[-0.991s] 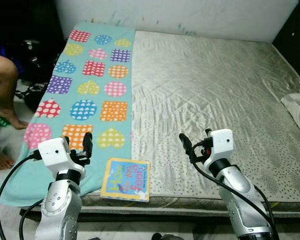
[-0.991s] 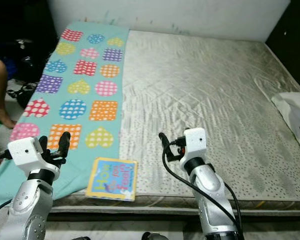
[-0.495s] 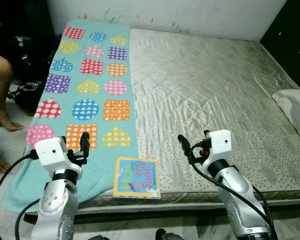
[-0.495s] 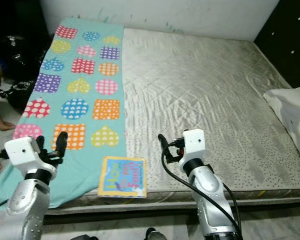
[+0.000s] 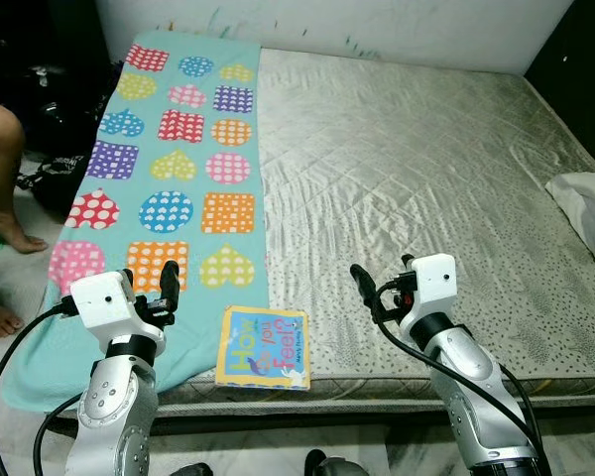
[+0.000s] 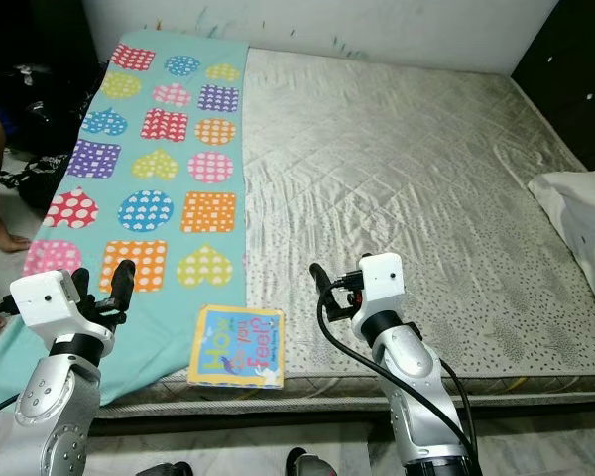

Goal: Clean up the room

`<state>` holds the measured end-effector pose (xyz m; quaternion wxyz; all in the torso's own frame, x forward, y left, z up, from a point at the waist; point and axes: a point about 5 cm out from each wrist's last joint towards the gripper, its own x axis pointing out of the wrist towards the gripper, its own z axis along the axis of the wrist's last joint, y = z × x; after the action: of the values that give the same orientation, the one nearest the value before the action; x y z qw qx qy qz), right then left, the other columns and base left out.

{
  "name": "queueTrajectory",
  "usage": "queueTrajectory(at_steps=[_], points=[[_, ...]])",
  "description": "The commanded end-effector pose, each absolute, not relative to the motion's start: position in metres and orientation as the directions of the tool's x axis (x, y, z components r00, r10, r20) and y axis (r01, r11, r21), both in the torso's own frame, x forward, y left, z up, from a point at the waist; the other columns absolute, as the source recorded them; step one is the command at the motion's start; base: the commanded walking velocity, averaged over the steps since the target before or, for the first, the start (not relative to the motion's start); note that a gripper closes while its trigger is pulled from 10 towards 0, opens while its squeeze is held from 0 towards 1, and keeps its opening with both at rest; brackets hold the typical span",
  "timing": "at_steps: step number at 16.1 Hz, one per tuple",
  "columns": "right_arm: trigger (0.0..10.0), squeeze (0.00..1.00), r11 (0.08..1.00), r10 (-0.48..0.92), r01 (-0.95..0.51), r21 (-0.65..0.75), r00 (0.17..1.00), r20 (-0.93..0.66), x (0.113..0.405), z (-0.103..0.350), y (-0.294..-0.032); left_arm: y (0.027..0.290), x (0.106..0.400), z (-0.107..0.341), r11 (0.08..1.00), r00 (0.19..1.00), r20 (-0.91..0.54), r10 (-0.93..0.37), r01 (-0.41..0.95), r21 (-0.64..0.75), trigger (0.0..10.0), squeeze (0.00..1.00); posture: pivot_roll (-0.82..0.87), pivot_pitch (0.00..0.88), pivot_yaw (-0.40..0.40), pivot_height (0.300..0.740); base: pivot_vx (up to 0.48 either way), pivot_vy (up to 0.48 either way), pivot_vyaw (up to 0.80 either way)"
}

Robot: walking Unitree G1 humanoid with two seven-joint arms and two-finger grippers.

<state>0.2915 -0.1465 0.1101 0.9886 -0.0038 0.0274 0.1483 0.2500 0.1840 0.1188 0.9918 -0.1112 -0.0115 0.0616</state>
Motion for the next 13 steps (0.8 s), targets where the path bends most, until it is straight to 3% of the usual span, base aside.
queueTrajectory(at_steps=[1, 13], points=[[10.0, 0.00, 0.960, 0.278, -0.279, -0.004, 0.959, -0.059, 0.2920, 0.1105, -0.1518, 0.1807, 0.2502, 0.1179, 0.967, 0.993, -0.001, 0.117, -0.114, -0.227, 10.0, 0.00, -0.10, 0.190, -0.092, 0.740, 0.000, 0.000, 0.00], [10.0, 0.00, 0.958, 0.287, -0.287, 0.004, 0.955, -0.070, 0.2903, 0.1098, -0.1504, 0.1817, 0.2480, 0.1181, 0.964, 0.992, -0.010, 0.128, -0.126, -0.234, 10.0, 0.00, -0.10, 0.209, -0.094, 0.740, 0.000, 0.000, 0.00]])
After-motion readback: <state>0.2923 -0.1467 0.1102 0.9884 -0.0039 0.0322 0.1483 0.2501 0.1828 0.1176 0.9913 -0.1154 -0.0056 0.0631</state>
